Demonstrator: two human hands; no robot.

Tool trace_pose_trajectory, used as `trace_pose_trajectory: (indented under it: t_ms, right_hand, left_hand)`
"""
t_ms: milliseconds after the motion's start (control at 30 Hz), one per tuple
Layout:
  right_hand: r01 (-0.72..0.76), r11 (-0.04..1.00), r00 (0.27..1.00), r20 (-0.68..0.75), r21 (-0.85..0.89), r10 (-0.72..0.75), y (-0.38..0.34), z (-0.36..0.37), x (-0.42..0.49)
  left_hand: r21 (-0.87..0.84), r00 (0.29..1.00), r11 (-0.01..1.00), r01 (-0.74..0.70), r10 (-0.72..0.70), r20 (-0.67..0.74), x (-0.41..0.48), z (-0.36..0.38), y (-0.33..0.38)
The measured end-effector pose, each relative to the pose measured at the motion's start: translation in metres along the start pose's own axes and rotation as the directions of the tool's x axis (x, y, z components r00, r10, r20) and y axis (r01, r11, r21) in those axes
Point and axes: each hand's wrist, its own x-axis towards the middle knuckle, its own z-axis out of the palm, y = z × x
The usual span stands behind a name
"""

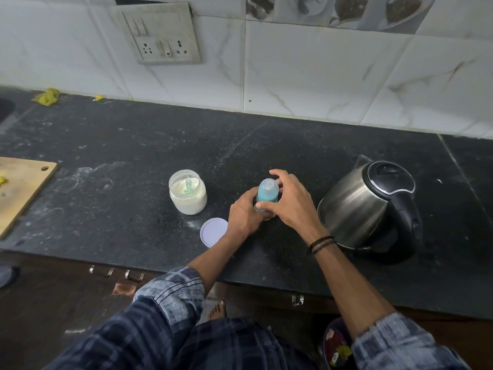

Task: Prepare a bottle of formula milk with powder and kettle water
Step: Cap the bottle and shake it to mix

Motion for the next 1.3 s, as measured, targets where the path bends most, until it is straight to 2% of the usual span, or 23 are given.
trace_pose_trajectory:
  t_ms: [133, 333, 533, 1067, 1300]
  right_hand:
    - [0.044, 0.999, 0.999, -0.010, -0.021, -0.044, 0.0014, 0.0027, -0.0027]
    - [-0.001, 1.000, 1.000, -0.008, -0.024, 0.001, -0.0009, 0.0010, -0.0024]
    - [0.042, 0.999, 0.999, -0.011, -0.022, -0.043, 0.0013, 0.0016, -0.0047]
    - [-0.002, 1.000, 1.000, 0.002, -0.011, 0.002, 0.0034, 0.0036, -0.0024]
    - [0.041, 0.998, 0.999, -0.026, -0.039, -0.042, 0.0032, 0.0052, -0.0045]
  left_hand:
    - [-0.008, 1.000, 1.000, 0.006, -0.006, -0.018, -0.0008, 0.0015, -0.0020]
    - [-0.015, 1.000, 1.000, 0.003, -0.003, -0.002, 0.0002, 0.0011, -0.0029]
    - [-0.013, 1.000, 1.000, 0.000, 0.000, -0.021, 0.0001, 0.0023, -0.0042]
    - [-0.015, 1.000, 1.000, -0.004, 0.003, -0.018, 0.0017, 0.0028, -0.0056]
    - [-0.014, 0.999, 1.000, 0.009, -0.010, -0.032, 0.0005, 0.0039, -0.0051]
